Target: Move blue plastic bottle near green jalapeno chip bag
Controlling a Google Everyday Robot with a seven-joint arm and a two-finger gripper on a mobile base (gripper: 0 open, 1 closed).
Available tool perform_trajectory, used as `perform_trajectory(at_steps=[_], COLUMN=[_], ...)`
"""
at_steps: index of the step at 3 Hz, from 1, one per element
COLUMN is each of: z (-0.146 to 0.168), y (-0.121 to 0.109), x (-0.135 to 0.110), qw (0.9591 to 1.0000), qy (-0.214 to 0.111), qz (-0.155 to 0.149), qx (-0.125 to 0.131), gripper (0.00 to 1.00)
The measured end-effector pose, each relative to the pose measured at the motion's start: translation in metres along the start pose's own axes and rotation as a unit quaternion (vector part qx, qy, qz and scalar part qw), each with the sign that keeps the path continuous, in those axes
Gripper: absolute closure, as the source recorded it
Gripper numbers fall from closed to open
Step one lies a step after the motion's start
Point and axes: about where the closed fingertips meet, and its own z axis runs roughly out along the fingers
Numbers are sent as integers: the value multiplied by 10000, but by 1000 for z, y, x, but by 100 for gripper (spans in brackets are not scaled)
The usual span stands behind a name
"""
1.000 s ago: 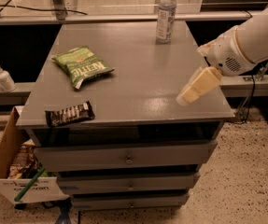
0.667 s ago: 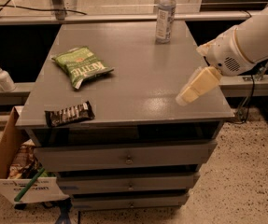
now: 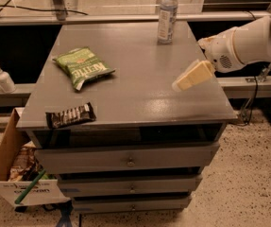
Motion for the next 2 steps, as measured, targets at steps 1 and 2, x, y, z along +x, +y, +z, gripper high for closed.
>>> perform_trajectory(at_steps=[1, 2], z=[18, 36], y=[-45, -87], x=[-4, -8], qw=[9984, 9950], qy=[-420, -750], qz=[221, 465], qx=[299, 467], gripper=[0, 0])
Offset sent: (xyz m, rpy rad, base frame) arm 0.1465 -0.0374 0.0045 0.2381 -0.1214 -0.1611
